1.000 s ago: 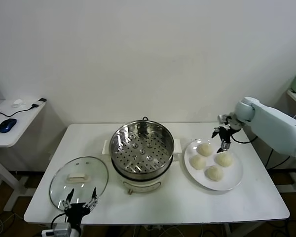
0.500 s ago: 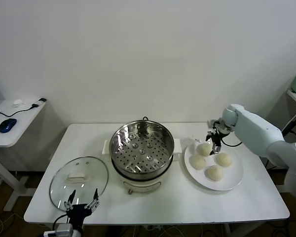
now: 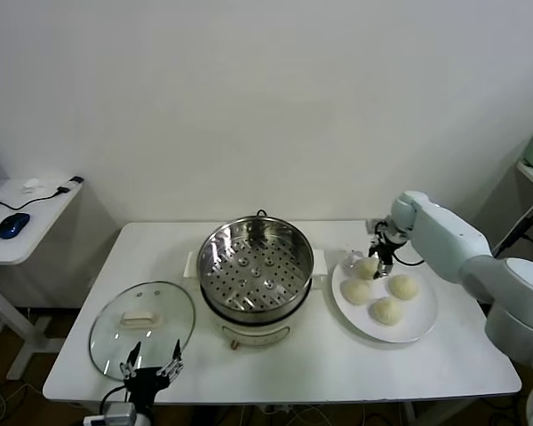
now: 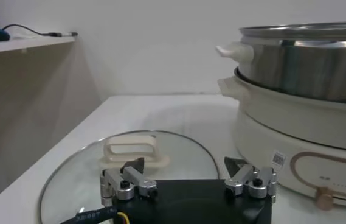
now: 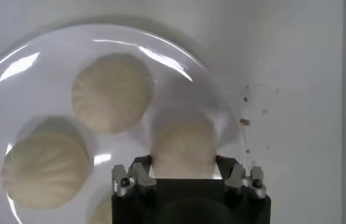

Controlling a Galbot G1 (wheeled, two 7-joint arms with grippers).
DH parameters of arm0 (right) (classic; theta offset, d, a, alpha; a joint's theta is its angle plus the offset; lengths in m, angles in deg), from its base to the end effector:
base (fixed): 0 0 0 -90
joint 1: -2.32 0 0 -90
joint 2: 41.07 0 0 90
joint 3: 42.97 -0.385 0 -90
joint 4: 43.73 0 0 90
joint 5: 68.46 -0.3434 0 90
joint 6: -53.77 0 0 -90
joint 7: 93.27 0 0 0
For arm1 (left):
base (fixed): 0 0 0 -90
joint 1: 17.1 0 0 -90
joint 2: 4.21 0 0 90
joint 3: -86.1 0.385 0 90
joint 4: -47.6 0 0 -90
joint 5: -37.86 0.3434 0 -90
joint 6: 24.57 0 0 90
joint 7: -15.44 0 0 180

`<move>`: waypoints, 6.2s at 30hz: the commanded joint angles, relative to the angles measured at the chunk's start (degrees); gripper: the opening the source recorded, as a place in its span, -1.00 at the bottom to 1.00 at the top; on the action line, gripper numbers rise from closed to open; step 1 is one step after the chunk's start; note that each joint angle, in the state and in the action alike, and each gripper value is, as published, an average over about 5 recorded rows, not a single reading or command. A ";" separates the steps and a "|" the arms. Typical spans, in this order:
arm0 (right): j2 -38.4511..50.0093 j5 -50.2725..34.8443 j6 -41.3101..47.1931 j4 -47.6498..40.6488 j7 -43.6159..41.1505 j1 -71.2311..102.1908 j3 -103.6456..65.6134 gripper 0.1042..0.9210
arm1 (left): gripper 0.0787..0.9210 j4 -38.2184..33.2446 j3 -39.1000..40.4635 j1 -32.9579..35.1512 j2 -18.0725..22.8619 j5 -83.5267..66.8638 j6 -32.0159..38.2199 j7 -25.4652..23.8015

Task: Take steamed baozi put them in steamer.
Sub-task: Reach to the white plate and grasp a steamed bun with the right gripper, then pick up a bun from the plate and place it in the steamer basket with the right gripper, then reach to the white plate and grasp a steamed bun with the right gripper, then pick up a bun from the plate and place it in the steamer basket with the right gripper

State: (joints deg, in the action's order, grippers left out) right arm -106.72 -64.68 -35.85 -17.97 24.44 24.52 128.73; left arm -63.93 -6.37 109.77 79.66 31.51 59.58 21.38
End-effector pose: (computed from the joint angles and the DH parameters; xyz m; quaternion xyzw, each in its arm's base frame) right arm 0.6501 -0.1517 -0.2420 0.4719 -0.5574 0.5178 0.4455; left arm 0.1017 0.0413 -0.3963 0.0511 -0.9818 -0.0117 0.1823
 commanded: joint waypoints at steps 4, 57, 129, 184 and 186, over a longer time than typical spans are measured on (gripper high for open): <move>2.73 -6.06 1.95 7.52 0.04 -3.66 3.90 0.39 | 0.77 -0.16 -0.03 0.10 -0.01 0.15 0.03 0.28; -24.55 9.83 -46.23 8.60 6.95 -14.70 19.93 0.69 | 0.77 -0.55 0.98 1.53 -1.33 2.00 1.09 2.64; 13.56 -35.79 17.28 37.63 15.83 -15.85 35.10 0.41 | 0.77 -0.47 0.82 2.94 0.47 3.60 3.24 3.35; -23.31 -60.48 29.55 35.84 25.84 -25.92 42.31 0.41 | 0.77 -1.05 2.18 2.87 -0.34 5.15 4.07 4.18; -23.23 -60.44 29.24 36.14 25.51 -26.40 42.34 0.44 | 0.77 -1.11 2.24 2.91 -0.33 5.17 4.05 4.16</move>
State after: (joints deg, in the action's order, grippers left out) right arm -128.21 -126.30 -6.91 20.63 49.73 -4.62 171.45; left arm -65.03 -4.09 112.67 79.40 36.71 63.64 25.46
